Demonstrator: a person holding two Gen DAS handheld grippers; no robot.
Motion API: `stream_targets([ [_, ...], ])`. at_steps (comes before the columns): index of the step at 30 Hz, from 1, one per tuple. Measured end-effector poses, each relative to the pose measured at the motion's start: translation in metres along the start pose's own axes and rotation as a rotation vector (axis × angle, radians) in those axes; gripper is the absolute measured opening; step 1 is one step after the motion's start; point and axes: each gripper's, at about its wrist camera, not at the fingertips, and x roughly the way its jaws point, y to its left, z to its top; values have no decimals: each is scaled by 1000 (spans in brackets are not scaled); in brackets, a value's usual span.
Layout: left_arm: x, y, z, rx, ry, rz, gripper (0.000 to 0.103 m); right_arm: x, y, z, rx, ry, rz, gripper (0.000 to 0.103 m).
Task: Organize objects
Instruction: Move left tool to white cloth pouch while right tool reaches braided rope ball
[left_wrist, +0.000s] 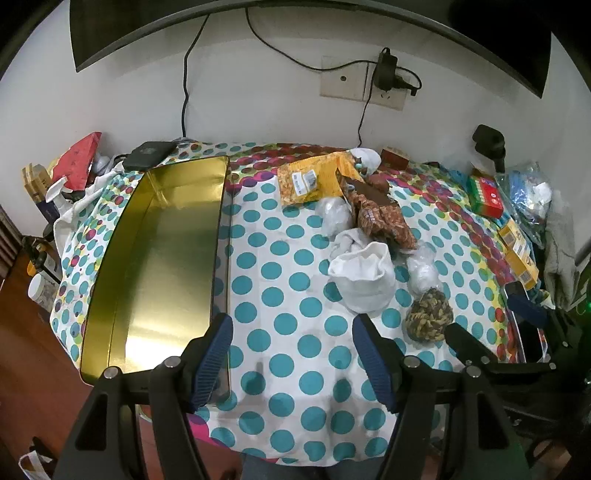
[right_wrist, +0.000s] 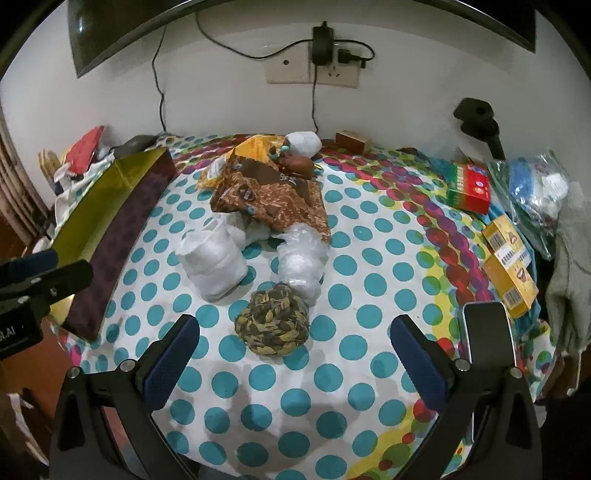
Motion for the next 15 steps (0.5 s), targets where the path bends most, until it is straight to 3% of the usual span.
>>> stream_targets([
  [5,7,1,-3,0,18,-8,69,12,2,-1,-27,14,16,87],
  [15,21,-1,-4,7,46,-14,69,35,0,-4,-12,52,18,87],
])
